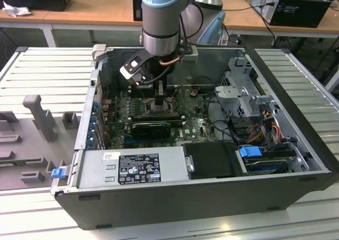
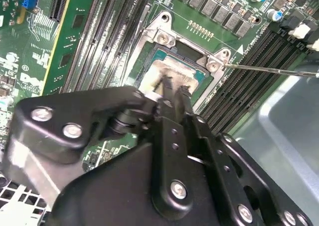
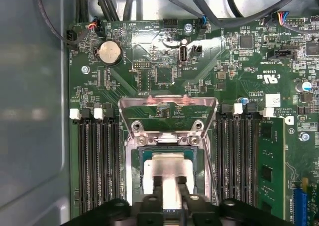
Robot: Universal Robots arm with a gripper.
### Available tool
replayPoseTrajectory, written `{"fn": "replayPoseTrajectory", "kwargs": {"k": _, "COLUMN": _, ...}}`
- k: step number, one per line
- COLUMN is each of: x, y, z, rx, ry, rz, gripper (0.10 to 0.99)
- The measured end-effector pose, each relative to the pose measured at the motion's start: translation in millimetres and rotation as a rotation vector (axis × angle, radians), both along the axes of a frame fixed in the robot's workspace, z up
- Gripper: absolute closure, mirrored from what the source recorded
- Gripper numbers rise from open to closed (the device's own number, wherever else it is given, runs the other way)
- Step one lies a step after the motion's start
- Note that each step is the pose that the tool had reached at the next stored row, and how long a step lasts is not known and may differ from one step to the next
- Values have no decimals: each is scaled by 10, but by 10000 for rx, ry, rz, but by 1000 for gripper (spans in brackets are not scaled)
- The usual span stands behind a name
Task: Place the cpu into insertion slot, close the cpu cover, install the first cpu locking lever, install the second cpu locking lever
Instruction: 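Place the cpu into insertion slot, then close the cpu cover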
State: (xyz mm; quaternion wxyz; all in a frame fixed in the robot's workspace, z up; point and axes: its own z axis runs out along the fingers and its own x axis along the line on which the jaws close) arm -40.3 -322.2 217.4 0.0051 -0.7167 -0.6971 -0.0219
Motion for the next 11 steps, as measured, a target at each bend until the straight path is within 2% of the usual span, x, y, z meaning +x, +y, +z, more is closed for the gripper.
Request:
{"fn": "replayPoseTrajectory", "kwargs": {"k": 1, "x": 0, "y": 0, "z": 8, "rx": 0, "ry": 0, "rz": 0, "gripper": 871}}
{"fn": "replayPoseTrajectory", "kwargs": {"k": 2, "x": 0, "y": 0, "z": 13, "rx": 0, "ry": 0, "rz": 0, "gripper": 980}}
{"fn": "replayPoseTrajectory", "kwargs": {"k": 11, "x": 0, "y": 0, "z": 62, "rx": -4, "ry": -1, "rz": 1, "gripper": 980}}
